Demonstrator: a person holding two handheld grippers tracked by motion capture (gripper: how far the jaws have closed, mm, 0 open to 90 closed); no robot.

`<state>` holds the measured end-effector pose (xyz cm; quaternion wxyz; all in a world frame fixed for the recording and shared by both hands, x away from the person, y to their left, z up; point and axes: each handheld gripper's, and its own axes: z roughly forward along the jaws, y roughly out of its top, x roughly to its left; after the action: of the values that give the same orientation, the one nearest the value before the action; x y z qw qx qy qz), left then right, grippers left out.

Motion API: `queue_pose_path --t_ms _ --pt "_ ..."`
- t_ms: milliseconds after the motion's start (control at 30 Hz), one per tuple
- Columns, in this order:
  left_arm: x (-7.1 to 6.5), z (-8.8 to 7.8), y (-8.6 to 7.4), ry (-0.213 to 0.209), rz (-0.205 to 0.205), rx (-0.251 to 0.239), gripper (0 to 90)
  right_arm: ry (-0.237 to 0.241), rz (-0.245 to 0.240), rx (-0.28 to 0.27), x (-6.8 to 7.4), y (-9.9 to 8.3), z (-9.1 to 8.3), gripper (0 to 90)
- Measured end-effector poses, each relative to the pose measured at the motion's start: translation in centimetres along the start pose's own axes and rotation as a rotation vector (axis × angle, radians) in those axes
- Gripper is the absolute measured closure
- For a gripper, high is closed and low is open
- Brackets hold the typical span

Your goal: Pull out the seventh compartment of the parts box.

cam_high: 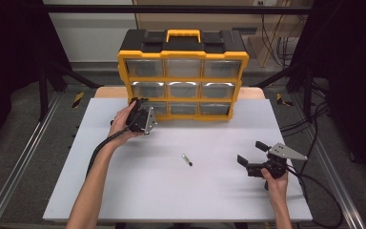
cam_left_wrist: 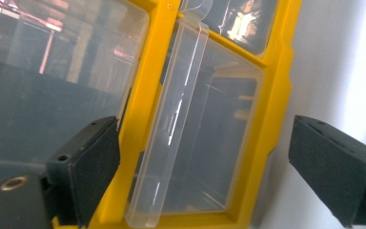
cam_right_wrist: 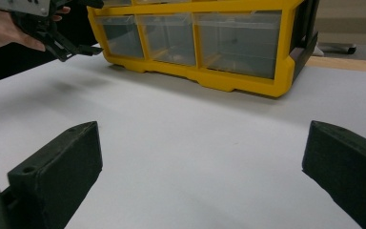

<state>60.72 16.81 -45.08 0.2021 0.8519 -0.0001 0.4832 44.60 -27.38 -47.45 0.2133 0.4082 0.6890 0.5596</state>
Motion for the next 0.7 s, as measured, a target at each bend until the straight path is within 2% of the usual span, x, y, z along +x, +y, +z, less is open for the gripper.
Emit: queue_pose_path --t_ms 100,133,433,600,700 --pt "-0.10 0.11 0.10 0.016 0.020 0.006 12.4 -0.001 0.000 0.000 -0.02 0.02 -0.03 0.4" --pt "-0.05 0.08 0.13 0.022 0.043 0.022 12.7 -0.001 0.000 0.000 -0.02 0.02 -0.03 0.4" --pt "-0.46 0.56 0.02 0.041 0.094 0.048 18.4 -0.001 0.001 0.000 -0.02 0.03 -0.06 0.4" --pt "-0.75 0.73 0.01 0.056 0.151 0.067 21.6 -0.002 0.001 -0.002 -0.03 0.04 -0.07 0.4" --pt "-0.87 0.77 0.02 0.064 0.168 0.073 23.5 -0.002 0.001 0.000 -0.02 0.03 -0.06 0.4"
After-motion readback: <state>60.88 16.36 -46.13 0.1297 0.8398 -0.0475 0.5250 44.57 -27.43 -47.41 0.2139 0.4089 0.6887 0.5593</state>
